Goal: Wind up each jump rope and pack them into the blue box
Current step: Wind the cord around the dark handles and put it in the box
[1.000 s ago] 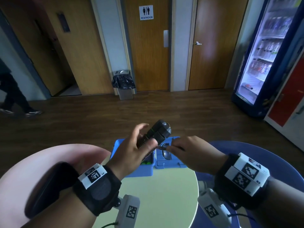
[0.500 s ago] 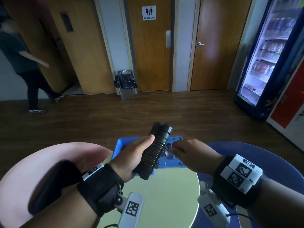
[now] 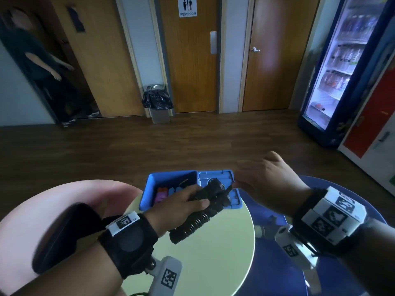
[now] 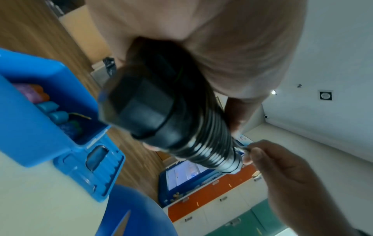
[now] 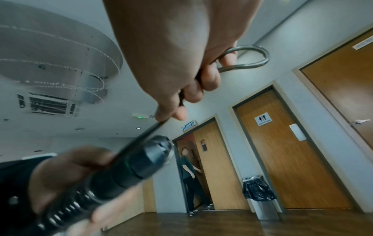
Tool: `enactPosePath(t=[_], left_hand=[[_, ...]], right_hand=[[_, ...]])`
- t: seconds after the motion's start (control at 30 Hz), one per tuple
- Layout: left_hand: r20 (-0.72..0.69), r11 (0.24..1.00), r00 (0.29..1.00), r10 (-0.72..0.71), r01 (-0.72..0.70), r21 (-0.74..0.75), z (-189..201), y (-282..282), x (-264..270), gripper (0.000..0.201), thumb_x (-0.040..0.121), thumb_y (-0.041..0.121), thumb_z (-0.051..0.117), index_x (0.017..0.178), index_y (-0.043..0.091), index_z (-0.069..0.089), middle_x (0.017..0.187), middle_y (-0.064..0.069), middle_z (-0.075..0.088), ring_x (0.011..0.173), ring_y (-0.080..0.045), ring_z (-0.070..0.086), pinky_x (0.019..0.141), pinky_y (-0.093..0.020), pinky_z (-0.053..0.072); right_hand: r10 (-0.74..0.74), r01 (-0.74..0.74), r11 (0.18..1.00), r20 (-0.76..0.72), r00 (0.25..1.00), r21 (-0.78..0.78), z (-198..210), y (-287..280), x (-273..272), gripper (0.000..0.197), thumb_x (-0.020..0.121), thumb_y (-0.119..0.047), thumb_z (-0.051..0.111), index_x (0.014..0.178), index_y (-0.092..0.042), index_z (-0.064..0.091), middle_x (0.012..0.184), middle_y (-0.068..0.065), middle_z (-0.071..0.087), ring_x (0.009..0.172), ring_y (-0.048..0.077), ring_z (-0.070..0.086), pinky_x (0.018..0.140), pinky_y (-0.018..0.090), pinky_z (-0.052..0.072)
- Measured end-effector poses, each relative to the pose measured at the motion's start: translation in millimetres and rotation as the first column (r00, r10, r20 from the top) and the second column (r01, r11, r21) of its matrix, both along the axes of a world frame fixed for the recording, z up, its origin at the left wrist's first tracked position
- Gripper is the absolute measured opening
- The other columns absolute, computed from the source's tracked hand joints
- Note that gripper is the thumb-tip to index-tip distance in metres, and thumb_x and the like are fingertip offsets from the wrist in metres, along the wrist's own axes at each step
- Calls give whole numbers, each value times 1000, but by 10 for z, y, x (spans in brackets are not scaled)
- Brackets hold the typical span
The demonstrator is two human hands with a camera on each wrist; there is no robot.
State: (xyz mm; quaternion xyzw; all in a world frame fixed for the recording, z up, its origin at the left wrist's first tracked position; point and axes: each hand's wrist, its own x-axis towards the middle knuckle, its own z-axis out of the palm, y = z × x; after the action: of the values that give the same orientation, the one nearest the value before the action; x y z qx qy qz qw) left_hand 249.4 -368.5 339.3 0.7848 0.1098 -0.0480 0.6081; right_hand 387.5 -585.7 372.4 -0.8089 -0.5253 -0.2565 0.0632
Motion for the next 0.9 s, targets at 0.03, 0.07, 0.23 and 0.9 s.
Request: enactPosePath(t=[0.03, 0.07, 0.23, 0.9], left_hand=[[11, 998, 1000, -26, 27, -55, 22, -28, -15, 20, 77, 41, 71, 94, 31, 69, 90, -3, 73, 82, -19, 68, 80, -39, 52], [19, 993, 999, -45, 47, -108, 43, -50, -28, 16, 80, 36, 70, 95, 30, 71, 88, -3, 72, 81, -18, 68, 76, -35, 52], [52, 968, 994, -98, 107, -226, 107, -142, -50, 20, 83, 30, 66, 102, 26, 71, 85, 0, 72, 75, -15, 67, 62, -24, 49], [122, 788, 958, -258, 282, -548, -339, -1018, 293, 51, 80, 27, 64, 118, -6, 52, 76, -11, 64, 62, -23, 62, 49, -27, 49]], right_hand=[[2, -2, 1000, -13, 1000, 6, -22, -22, 25, 35, 96, -49, 41, 74, -31, 59, 70, -10, 56, 66, 17, 59, 67, 36, 33], [15, -14, 1000, -44, 999, 23, -47, -47, 47, 34, 98, -51, 41, 78, -32, 61, 73, -11, 58, 68, 17, 60, 68, 36, 34], [88, -52, 991, -302, 949, 127, -216, -122, 118, 41, 99, -57, 36, 83, -30, 62, 73, -15, 59, 73, 12, 57, 72, 37, 39], [84, 378, 863, -832, 548, 336, -1159, -791, -398, 37, 99, -59, 32, 82, -39, 58, 71, -20, 61, 70, -5, 55, 72, 30, 46]])
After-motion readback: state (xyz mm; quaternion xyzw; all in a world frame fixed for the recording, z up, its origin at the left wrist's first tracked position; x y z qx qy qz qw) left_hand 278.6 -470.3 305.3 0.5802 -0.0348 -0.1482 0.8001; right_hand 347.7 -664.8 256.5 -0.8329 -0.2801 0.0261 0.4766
